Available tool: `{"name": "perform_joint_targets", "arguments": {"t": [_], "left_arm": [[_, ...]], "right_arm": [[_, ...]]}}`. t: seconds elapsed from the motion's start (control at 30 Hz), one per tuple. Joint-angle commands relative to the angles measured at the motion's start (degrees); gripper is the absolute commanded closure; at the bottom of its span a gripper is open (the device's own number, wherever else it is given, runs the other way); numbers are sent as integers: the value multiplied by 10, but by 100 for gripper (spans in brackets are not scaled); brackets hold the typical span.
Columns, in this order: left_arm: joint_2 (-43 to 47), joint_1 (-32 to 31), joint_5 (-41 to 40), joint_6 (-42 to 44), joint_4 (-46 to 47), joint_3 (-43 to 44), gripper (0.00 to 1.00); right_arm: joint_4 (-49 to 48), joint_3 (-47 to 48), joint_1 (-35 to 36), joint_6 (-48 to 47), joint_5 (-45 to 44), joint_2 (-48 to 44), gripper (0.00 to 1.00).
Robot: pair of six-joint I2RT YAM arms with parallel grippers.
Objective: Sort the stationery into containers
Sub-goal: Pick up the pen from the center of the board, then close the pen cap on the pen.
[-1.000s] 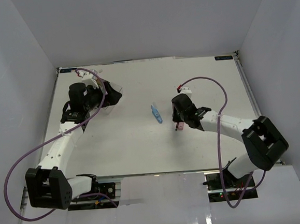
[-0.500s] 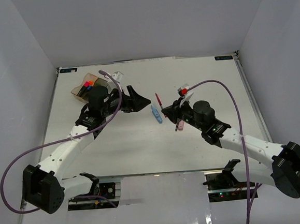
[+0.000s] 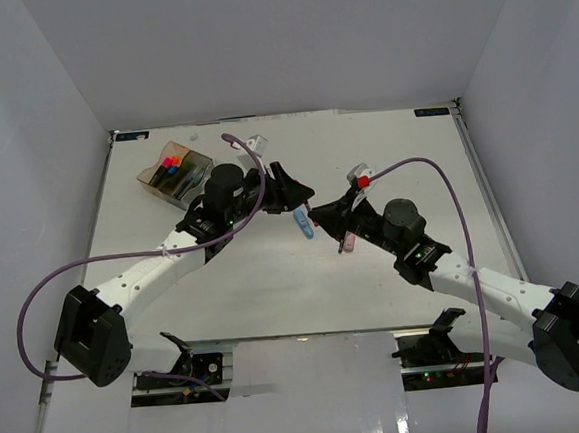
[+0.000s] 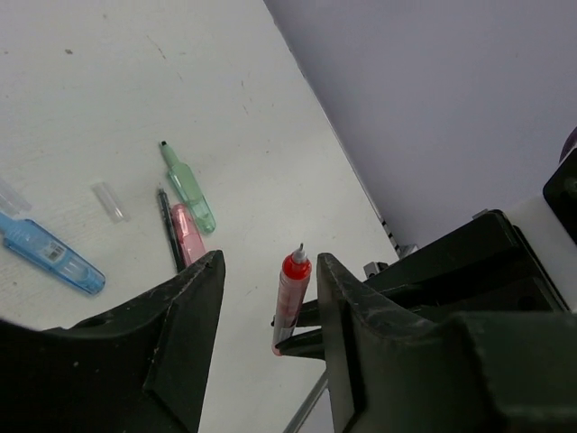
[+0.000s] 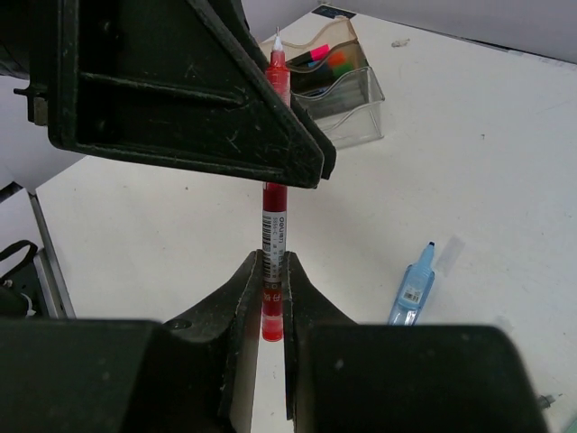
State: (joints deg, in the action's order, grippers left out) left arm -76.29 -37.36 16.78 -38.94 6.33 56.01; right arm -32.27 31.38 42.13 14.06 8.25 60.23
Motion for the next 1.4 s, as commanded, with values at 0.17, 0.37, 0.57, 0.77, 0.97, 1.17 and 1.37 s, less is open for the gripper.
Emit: {"name": "perform_joint_targets", "arguments": {"t": [0.17, 0.37, 0.57, 0.77, 0.97, 1.17, 1.37], "left_arm": [[10, -12, -27, -7, 42, 9, 72], [22, -14, -13, 11, 62, -6, 91], [35, -14, 16, 23, 83, -30, 98], [45, -16, 34, 61, 84, -31, 99], [49, -17, 49, 91, 91, -31, 98], [55, -17, 63, 103, 98, -31, 99], [54, -17, 81, 112, 98, -28, 98]], "right_arm": [[-57, -18, 2, 1, 9, -15, 92], [-37, -12, 2, 1, 18, -18, 73], [5, 3, 3, -14, 30, -11, 39], [60, 46, 2, -37, 47, 17, 36], [92, 85, 2, -51, 71, 46, 37], [108, 103, 2, -57, 91, 67, 43], [109, 102, 2, -61, 93, 69, 61]]}}
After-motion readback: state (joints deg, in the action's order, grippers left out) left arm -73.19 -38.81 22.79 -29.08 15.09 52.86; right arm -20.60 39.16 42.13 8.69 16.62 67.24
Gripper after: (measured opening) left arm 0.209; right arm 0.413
